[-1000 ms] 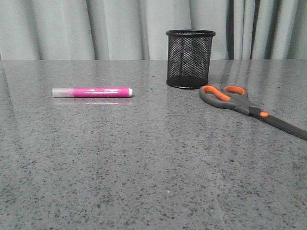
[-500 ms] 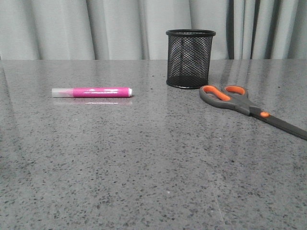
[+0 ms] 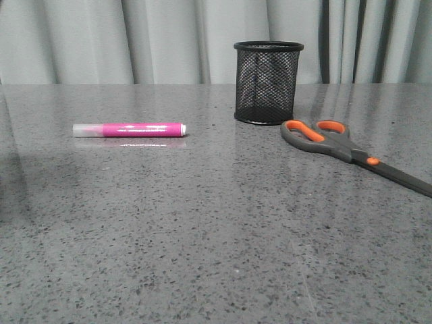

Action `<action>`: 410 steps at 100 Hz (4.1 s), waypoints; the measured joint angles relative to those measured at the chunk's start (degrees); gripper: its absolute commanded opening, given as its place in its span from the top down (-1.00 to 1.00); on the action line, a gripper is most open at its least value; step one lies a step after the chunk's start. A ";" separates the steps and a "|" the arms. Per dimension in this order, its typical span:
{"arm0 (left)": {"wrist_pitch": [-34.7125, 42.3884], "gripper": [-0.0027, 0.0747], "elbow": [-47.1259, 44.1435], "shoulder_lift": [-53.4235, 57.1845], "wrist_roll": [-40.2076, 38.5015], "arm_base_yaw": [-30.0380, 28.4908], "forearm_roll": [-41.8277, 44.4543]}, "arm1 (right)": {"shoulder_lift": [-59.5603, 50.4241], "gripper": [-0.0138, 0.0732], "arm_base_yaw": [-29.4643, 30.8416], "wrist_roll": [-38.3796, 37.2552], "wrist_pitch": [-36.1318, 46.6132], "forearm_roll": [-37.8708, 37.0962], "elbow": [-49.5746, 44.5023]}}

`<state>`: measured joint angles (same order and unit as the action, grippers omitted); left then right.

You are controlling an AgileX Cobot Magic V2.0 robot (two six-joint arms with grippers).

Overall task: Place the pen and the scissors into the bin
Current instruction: 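Lower the left gripper onto the pink marker and close on it, then lift the pink marker with the left gripper over the mesh cup, then lower the marker into the mesh cup and open the left gripper, then lower the right gripper onto the scissors' handles and close on them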

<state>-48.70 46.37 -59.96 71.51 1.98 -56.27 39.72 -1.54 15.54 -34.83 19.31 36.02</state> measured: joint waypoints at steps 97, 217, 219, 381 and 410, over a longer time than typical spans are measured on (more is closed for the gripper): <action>-7.11 0.03 30.65 -48.49 31.44 9.22 4.47 | 0.00 -0.31 -0.22 1.71 -0.09 0.00 0.00; 16.26 0.98 44.42 -47.73 33.25 29.08 -38.15 | 0.00 -0.31 -0.22 1.80 -0.36 0.00 0.00; 16.51 0.98 44.66 -48.55 33.41 29.34 -38.49 | 0.00 -0.31 -0.22 1.80 -0.36 0.00 0.00; 6.61 0.98 43.18 -25.29 2.94 11.12 -5.58 | 0.00 -0.31 -0.22 1.80 5.98 4.40 0.00; 27.23 0.98 7.30 1.47 1.09 7.98 -6.79 | 1.00 -0.31 -0.56 6.35 4.64 5.54 1.26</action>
<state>-21.47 53.67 -58.49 72.60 9.96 -63.06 40.72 -2.10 21.89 -30.19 24.85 37.28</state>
